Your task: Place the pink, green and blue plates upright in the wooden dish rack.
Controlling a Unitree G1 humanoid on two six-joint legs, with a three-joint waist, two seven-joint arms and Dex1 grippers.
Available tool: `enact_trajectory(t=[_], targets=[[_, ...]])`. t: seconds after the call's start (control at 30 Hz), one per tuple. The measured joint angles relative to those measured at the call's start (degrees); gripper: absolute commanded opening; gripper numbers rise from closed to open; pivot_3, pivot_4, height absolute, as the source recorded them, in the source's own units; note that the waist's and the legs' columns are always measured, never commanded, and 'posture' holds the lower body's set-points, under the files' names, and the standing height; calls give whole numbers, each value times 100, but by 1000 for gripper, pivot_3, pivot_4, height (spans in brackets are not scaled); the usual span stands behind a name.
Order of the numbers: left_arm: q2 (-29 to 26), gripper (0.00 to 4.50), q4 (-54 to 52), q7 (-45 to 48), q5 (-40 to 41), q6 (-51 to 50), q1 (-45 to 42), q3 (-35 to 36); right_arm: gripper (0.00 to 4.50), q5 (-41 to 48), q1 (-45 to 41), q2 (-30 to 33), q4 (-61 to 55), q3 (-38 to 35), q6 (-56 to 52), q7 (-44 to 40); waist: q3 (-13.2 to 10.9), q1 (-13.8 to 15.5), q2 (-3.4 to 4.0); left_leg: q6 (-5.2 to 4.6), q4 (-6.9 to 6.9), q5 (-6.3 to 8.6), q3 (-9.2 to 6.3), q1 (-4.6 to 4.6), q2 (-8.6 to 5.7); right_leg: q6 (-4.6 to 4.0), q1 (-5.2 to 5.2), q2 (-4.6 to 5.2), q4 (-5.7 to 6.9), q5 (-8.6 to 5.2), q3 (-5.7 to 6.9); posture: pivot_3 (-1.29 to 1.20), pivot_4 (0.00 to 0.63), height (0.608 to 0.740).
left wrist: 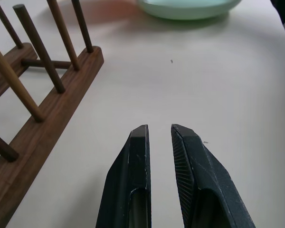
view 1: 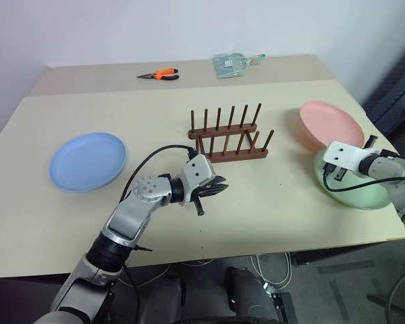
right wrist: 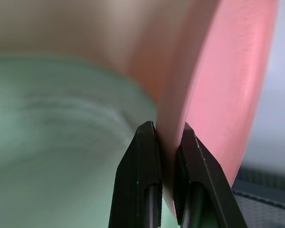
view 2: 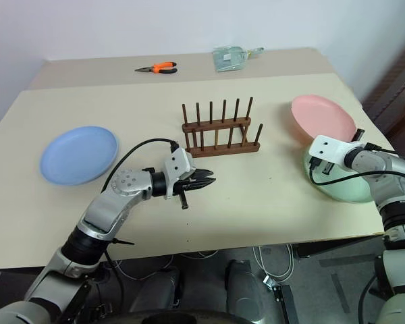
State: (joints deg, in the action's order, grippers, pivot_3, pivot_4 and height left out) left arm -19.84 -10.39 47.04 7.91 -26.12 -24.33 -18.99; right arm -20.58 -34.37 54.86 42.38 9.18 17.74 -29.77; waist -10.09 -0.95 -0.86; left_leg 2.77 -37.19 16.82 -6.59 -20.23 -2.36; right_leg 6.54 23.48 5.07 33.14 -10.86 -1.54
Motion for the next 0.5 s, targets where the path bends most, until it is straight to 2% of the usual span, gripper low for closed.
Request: enact_trajectory(t=[0.1,0.17,0.23,0.27,0.37,0.43,0.5], targets=[[-51,689,-13,0,-2,9,13,-5,50,40,81,134,-668,-167,-20,39,-8,2,15,0,1,0,0,-2,0,2,2,0,0,1,0,0,150,740],[-106,689,7,1,-3,17,19,-1,50,636,90,46,-1429,-616,-453,-152,-9,-24,17,0,4,0,0,0,2,10,2,-2,0,5,-1,0,150,740],[-135,689,39,7,3,24,19,2,50,2292,9,-542,-2829,-1447,-1906,-490,-9,-31,16,-1,5,0,-8,1,10,16,-3,-9,6,10,-1,0,150,740],[-137,689,44,8,5,26,18,3,50,2654,-25,-658,-3120,-1556,-2211,-551,-8,-24,17,-1,4,1,-10,3,10,16,-3,-11,7,10,0,0,150,740],[-200,689,102,28,37,33,16,61,50,5569,-199,-1434,-4875,-2154,-4512,-692,-9,21,17,-1,1,1,-23,1,11,14,-2,-11,7,9,9,0,150,740],[-243,689,102,67,91,33,17,87,50,6378,-291,-1503,-5291,-2203,-5299,-633,-8,83,16,-1,-8,1,-24,-8,5,-5,-3,-5,1,-1,13,0,150,740],[-255,689,98,134,187,25,18,172,50,6729,-292,-1517,-5399,-2248,-5786,-532,-8,144,16,-2,-15,1,-22,-13,0,-6,-4,-1,-4,-2,12,0,150,740]])
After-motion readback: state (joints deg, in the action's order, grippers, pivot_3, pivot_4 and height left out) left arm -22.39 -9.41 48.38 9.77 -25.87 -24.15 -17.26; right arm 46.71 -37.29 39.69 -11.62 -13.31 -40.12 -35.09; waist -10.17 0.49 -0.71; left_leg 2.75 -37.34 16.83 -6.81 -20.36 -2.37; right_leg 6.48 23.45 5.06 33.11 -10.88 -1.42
